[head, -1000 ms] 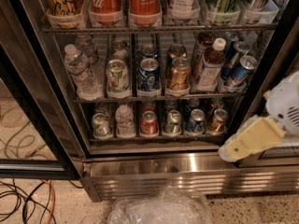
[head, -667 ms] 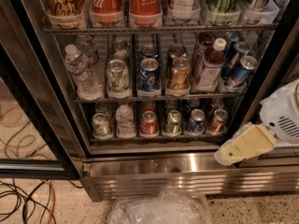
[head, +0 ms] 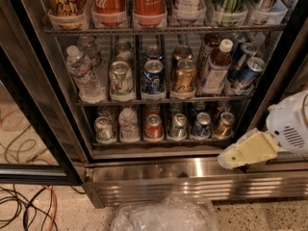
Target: Pick orange can from bottom shelf of fridge
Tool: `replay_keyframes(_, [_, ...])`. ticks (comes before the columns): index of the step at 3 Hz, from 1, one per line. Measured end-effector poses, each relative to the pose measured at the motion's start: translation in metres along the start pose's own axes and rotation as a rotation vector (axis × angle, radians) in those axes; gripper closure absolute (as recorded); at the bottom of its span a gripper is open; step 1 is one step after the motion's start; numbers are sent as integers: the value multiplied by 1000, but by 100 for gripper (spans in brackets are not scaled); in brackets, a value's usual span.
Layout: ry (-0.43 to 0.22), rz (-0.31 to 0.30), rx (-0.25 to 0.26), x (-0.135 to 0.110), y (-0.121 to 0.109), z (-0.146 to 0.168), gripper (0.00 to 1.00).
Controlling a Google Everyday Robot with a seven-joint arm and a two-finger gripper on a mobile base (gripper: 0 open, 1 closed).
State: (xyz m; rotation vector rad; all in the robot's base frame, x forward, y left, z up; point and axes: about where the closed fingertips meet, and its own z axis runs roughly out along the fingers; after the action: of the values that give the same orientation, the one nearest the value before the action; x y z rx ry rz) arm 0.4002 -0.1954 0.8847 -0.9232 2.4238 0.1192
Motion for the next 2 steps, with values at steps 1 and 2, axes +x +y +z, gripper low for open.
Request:
replay_keyframes(1, [-75,155,-19,34,18,33,0])
replay_keyframes(2, [-154,281,-38,52,26,76,0])
